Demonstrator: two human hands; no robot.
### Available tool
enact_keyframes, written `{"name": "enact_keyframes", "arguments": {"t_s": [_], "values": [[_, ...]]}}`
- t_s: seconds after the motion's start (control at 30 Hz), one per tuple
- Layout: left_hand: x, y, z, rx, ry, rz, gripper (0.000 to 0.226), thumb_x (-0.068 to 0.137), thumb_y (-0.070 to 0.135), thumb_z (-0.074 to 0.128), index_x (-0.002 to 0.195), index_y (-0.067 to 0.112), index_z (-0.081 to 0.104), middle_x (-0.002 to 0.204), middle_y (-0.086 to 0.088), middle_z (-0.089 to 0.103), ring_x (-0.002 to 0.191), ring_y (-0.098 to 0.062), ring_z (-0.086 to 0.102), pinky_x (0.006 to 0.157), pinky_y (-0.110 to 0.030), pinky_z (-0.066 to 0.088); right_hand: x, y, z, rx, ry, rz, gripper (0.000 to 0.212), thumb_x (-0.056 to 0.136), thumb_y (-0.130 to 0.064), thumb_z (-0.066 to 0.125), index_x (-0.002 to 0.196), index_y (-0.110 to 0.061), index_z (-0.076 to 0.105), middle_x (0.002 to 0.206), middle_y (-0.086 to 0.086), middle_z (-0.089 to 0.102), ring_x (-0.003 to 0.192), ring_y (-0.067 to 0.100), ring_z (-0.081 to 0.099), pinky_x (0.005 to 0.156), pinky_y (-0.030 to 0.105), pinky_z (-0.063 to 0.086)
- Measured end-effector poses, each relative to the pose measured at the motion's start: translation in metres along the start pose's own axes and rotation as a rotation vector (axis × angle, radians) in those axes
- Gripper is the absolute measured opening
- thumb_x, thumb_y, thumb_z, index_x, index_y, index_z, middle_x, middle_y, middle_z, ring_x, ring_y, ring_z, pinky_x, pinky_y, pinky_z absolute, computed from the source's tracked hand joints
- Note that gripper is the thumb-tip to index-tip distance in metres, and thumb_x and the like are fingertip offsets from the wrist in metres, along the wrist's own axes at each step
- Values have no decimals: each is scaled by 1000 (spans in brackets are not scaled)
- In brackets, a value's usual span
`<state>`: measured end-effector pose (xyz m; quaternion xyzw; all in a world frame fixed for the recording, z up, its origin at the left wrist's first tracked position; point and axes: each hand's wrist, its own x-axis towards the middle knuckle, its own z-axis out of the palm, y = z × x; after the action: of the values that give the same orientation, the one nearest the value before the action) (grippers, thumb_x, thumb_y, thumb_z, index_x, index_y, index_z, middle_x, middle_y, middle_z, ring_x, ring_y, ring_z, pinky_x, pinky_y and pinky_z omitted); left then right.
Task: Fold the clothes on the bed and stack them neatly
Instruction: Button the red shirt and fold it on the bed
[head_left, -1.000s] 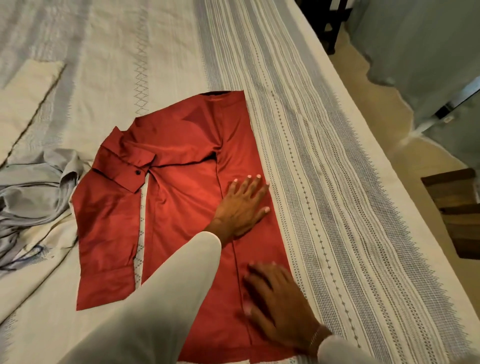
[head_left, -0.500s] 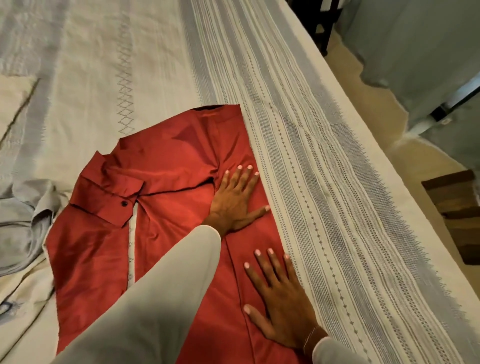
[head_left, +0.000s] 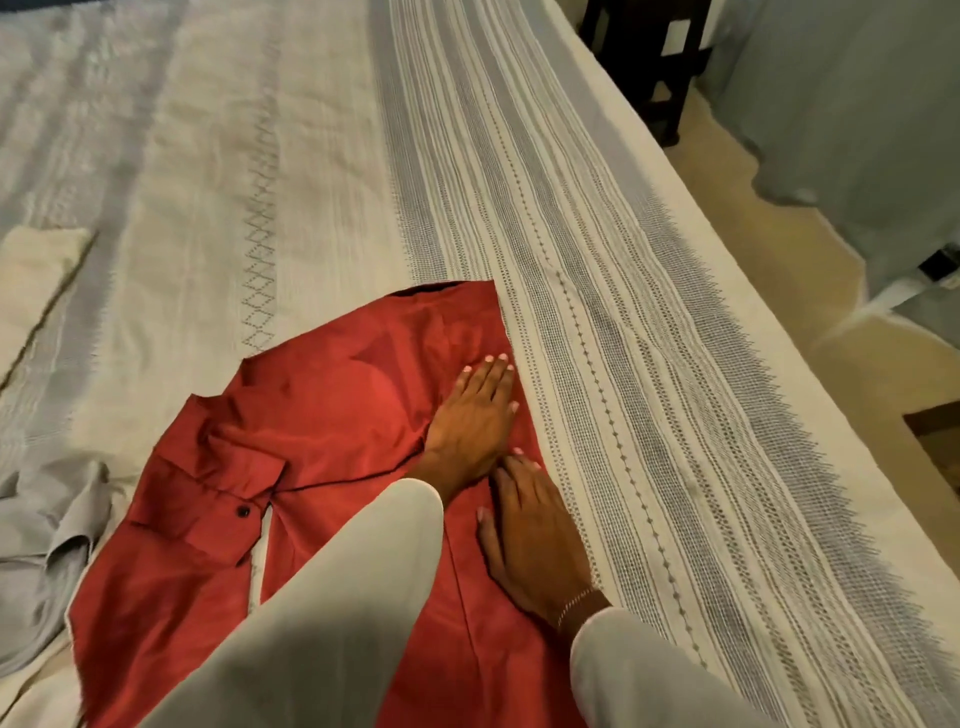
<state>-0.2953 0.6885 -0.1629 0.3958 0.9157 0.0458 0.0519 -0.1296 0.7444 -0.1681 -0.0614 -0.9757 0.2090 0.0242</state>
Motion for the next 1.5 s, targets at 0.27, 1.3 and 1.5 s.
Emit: {"name": "enact_keyframes", "arguments": {"t_s": [0.27, 1.3, 1.5], "values": [[47, -24, 0, 53, 18, -54, 76, 102, 54, 20, 159, 5, 17, 167, -12, 15, 156, -23, 8, 127, -41, 5, -5, -1, 4, -43, -56, -13, 69, 97, -47, 43, 156, -12, 35, 167, 5, 23, 155, 20, 16, 123, 40, 21], [-18, -14, 2, 92, -38, -22, 76, 101, 58, 10, 158, 11, 24, 166, -12, 18, 155, -25, 11, 126, -44, 7, -10, -3, -6, -164, -173, -66, 80, 98, -68, 28, 161, -20, 17, 168, 17, 10, 156, 29, -5, 124, 53, 9], [-19, -3, -4, 204, -95, -110, 80, 99, 64, 6, 161, 13, 10, 168, -11, 7, 156, -25, 1, 125, -46, -2, -117, -5, -9, -146, -202, -78, 81, 96, -69, 36, 162, -24, 17, 169, 11, 7, 156, 32, 1, 120, 58, 19]]}}
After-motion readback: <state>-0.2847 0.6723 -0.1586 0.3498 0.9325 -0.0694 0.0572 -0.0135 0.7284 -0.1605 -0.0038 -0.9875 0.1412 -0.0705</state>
